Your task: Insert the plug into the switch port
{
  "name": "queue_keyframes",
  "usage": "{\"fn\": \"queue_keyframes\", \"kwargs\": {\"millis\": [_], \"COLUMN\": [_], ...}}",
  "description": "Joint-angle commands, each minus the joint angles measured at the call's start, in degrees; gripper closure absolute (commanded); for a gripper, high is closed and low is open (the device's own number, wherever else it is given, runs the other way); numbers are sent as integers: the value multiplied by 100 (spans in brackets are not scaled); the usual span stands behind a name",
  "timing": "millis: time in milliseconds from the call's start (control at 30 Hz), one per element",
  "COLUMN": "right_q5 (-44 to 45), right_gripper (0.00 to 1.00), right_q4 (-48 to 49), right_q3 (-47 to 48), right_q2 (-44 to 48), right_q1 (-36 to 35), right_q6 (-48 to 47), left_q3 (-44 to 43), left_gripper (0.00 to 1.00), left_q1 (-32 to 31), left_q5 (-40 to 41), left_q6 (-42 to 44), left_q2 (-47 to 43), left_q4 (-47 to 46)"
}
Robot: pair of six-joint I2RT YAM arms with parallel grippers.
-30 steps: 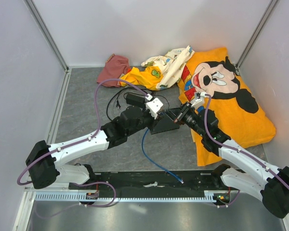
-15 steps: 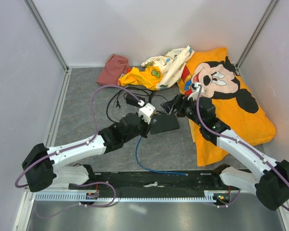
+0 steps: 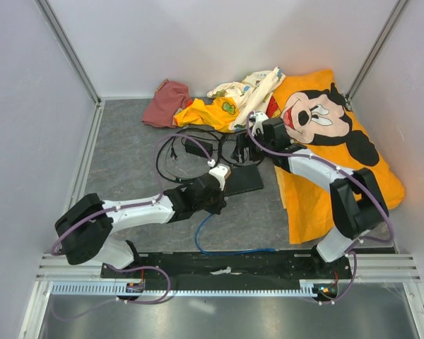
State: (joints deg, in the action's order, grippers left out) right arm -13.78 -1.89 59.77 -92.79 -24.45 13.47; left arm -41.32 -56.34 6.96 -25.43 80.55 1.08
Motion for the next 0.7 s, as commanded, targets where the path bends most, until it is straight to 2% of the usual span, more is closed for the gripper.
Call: {"fn": "queue_keyframes", "kwargs": {"millis": [0,233,400,533,667], "right_q5": [-458,-582,-669,-792,-924], "right_gripper": [7,7,7,7,7], "right_q4": [-197,-215,-206,-671,-935], "right_q3": [518,615,580,572,107], "right_q2": [-554,-1074,-1302,-1233,-952], "right_q1": [80,124,186,212,204], "right_q6": [-565,-644,-618,-531,-320], "left_q3": [-289,-666,-834,-939,-966], "left_gripper": [99,99,98,99,99], "left_q1": [-18,-18,-9,9,219], "left_q5": [-353,-187,374,920,1097], "left_q6": [-621,-744,-955,-1017,-929], "left_q2": [478,1190,1489,1586,1621], "left_q4": [-3,216,498,735,744]}}
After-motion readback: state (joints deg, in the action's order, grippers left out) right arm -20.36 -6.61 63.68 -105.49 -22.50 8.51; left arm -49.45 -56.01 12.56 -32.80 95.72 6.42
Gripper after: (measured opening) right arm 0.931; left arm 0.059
